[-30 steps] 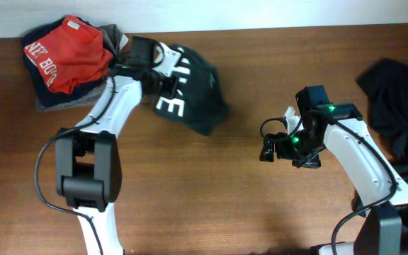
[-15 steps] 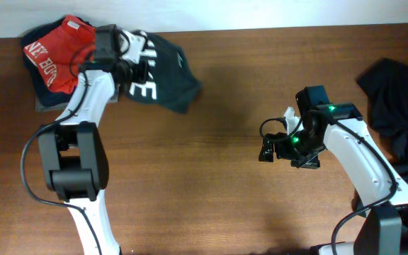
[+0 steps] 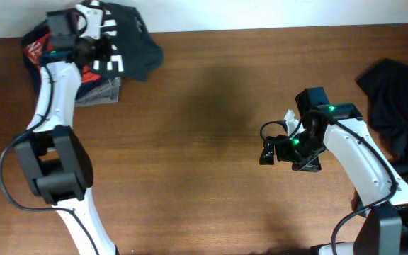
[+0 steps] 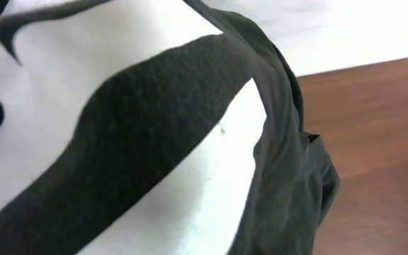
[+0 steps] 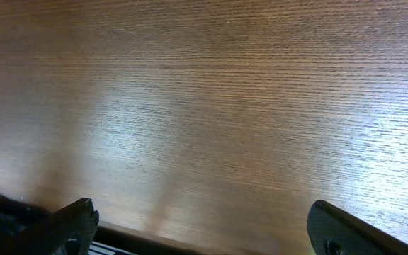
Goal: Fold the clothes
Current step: 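Carry the shirt with the left gripper onto the clothes stack at upper left, then lay the shirt on the stack and open the left gripper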
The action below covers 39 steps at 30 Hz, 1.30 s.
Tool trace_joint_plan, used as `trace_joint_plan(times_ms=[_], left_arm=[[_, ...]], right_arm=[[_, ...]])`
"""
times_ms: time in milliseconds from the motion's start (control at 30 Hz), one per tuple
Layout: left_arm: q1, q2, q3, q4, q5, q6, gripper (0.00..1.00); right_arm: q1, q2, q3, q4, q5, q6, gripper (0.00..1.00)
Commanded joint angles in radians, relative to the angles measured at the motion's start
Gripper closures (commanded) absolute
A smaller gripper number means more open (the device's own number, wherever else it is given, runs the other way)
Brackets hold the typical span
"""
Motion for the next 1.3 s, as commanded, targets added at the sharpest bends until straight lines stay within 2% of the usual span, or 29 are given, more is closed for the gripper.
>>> trace_joint_plan(times_ms=[0, 533, 833, 900, 933, 1000, 1033, 1067, 1167, 1267], left_arm=[[0.063, -0.004, 0.037, 0.008, -0.003, 0.016, 1.0], [0.224, -0.005, 0.082, -0.019, -0.002, -0.037, 1.0], [0.26, 0.006, 0.082, -0.042, -0.003, -0.037, 0.99], [0.261, 0.023, 0.082, -0.045, -0.004, -0.037, 0.91], [0.262, 0.034, 0.082, -0.047, -0.004, -0.037, 0.8], [0.263, 0.063, 0.082, -0.05, -0.011, -0.037, 0.33], [0.264, 0.077, 0.082, -0.054, -0.029, -0.038, 0.14], [0.264, 0.089, 0.082, -0.058, -0.051, -0.047, 0.01], [0.265, 0.107, 0.082, -0.072, -0.126, -0.113, 0.01], [0.275, 0.105, 0.082, -0.078, -0.137, -0.167, 0.01]], right_arm=[[-0.003, -0.01, 0.011, -0.004, -0.013, -0.01, 0.01], [-0.003, -0.01, 0.011, -0.004, -0.013, -0.01, 0.01], [-0.003, -0.01, 0.011, -0.011, -0.013, -0.01, 0.01], [-0.003, -0.01, 0.011, -0.014, -0.013, -0.01, 0.01], [-0.003, -0.01, 0.011, -0.016, -0.013, -0.01, 0.01], [-0.003, -0.01, 0.011, -0.022, -0.013, -0.01, 0.01], [-0.003, -0.01, 0.011, -0.024, -0.013, -0.01, 0.01], [-0.003, -0.01, 0.011, -0.026, -0.013, -0.01, 0.01], [-0.003, -0.01, 0.011, -0.026, -0.013, -0.01, 0.01], [-0.003, -0.01, 0.011, -0.026, -0.013, -0.011, 0.01]])
